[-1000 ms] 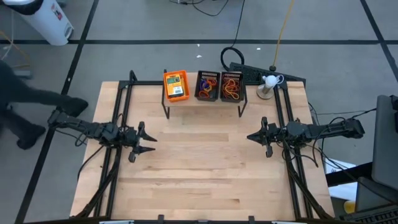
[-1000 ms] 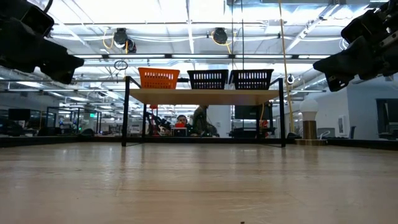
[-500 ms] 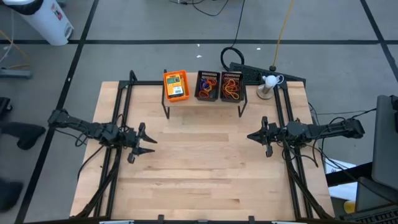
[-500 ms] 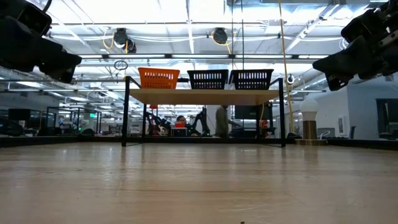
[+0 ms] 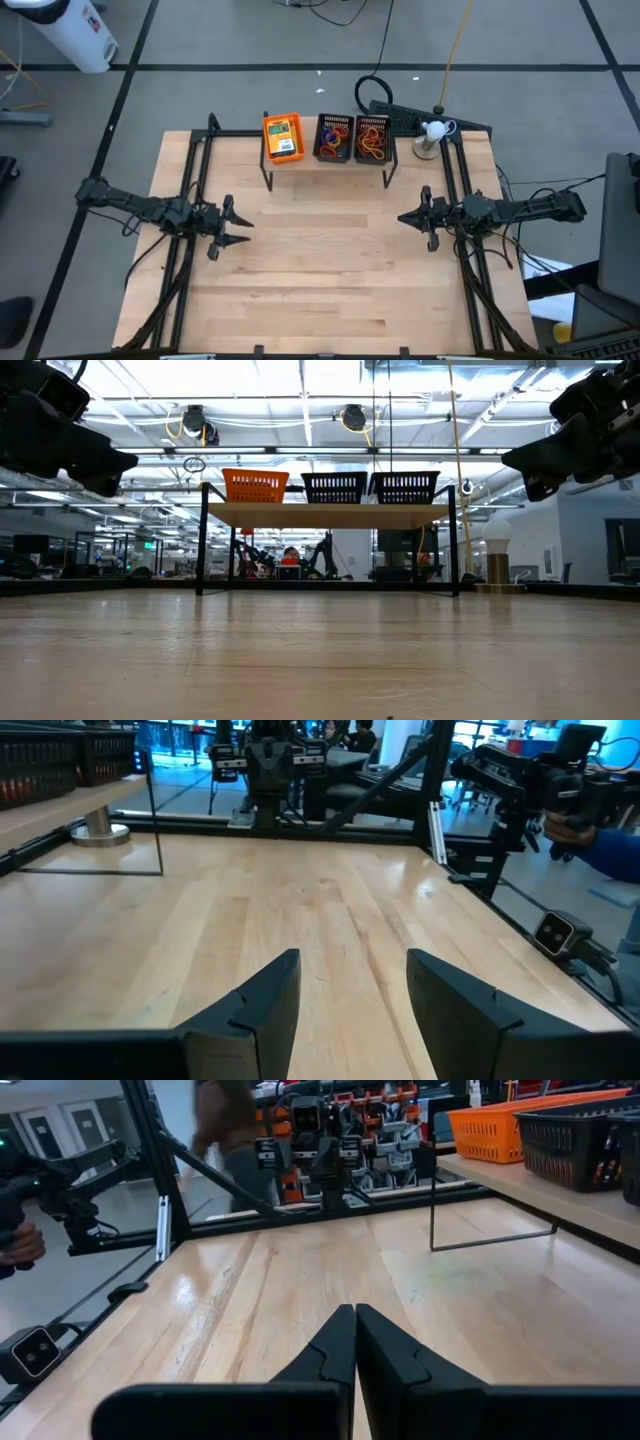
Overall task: Pick & Place Office Desk Supplies
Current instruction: Return to Home Position
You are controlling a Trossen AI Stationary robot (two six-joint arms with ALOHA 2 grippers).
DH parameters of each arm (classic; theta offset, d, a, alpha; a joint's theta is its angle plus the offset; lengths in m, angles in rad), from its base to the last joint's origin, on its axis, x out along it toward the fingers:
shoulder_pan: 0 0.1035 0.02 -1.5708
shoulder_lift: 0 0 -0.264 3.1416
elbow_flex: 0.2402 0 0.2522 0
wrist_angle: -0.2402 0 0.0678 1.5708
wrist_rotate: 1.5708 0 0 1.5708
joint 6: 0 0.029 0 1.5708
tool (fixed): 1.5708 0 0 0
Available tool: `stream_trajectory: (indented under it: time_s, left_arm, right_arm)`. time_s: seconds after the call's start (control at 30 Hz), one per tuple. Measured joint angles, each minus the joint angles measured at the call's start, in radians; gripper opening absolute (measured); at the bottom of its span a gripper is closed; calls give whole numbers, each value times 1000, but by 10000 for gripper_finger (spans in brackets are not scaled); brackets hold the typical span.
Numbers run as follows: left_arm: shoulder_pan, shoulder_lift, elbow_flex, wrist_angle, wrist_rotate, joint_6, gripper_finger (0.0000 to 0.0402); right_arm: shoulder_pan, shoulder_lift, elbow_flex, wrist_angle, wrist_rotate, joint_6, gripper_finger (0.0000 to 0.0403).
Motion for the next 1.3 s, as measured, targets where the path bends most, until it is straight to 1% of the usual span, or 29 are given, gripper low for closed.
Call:
stream_trajectory:
  time_s: [0.17, 0.27, 0.37, 0.6, 1.3]
  left_arm:
    - [12, 0, 0, 0, -1, -1, 184]
    - [22, 0, -1, 11, -3, -1, 184]
    - [35, 0, -2, 18, -5, 3, 184]
    - [57, 0, -2, 19, -5, 3, 184]
    - [56, 0, -2, 26, -4, 2, 184]
  right_arm:
    - [0, 0, 0, 2, 5, -1, 4]
    - [0, 0, 0, 2, 70, -8, 4]
    - [0, 0, 0, 2, 108, -9, 4]
    - [0, 0, 0, 2, 102, -6, 4]
    - [0, 0, 0, 2, 101, -8, 4]
